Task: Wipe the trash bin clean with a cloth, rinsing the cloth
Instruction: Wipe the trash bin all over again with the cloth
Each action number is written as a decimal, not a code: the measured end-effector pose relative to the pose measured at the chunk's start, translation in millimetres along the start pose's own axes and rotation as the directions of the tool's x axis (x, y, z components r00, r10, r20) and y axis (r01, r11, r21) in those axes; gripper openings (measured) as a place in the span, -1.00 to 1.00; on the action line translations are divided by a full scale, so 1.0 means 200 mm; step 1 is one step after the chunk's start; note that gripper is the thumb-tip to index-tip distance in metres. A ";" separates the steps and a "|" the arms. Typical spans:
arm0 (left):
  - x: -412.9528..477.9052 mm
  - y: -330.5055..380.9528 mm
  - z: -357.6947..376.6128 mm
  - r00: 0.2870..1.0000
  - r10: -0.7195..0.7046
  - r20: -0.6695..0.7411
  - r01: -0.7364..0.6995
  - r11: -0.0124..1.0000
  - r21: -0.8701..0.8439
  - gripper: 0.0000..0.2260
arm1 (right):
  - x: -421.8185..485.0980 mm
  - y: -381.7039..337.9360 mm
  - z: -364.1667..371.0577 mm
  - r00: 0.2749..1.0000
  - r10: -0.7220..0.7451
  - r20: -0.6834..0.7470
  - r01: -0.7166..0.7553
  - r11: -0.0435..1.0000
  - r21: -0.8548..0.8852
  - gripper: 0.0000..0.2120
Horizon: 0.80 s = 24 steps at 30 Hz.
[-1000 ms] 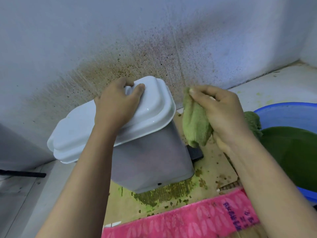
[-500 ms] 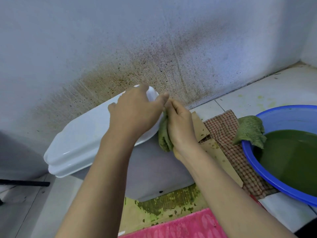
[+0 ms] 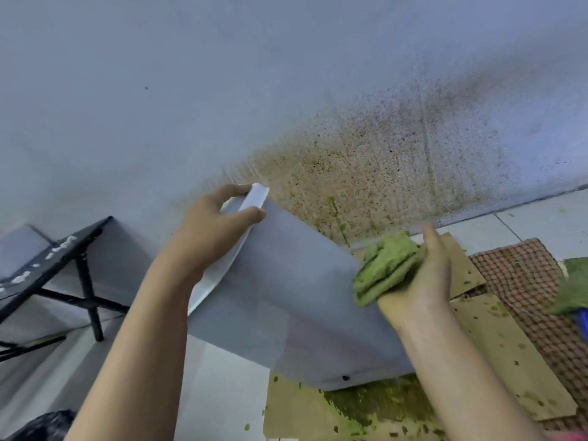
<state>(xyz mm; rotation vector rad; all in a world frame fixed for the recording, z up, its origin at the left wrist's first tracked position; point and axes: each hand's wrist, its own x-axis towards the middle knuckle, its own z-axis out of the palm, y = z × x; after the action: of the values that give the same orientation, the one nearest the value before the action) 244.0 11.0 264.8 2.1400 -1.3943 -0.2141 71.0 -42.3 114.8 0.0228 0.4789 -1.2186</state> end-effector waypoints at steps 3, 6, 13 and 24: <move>0.03 -0.10 -0.06 0.999 -0.029 -0.035 0.028 0.999 -0.020 -0.76 | 0.03 0.04 0.02 0.996 -0.092 0.010 0.093 0.991 -0.097 -0.66; 0.06 -0.16 -0.07 0.996 -0.041 -0.076 0.041 0.999 0.002 -0.80 | 0.03 0.19 0.19 0.970 -0.230 0.079 0.243 0.933 -0.266 -0.59; 0.10 -0.21 -0.07 0.985 -0.054 -0.163 0.058 0.998 0.017 -0.77 | 0.11 0.58 0.64 0.806 -0.300 0.510 0.522 -0.046 -0.852 -0.62; 0.15 -0.33 -0.10 0.985 -0.008 -0.172 0.008 1.000 -0.001 -0.65 | -0.15 0.74 0.46 0.660 -0.169 0.732 0.681 -0.278 -0.678 -0.43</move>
<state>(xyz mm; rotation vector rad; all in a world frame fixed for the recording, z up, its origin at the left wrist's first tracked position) 317.5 12.2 250.4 2.1100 -1.2866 -0.0309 228.8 12.8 174.5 -1.9736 1.0380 -1.2340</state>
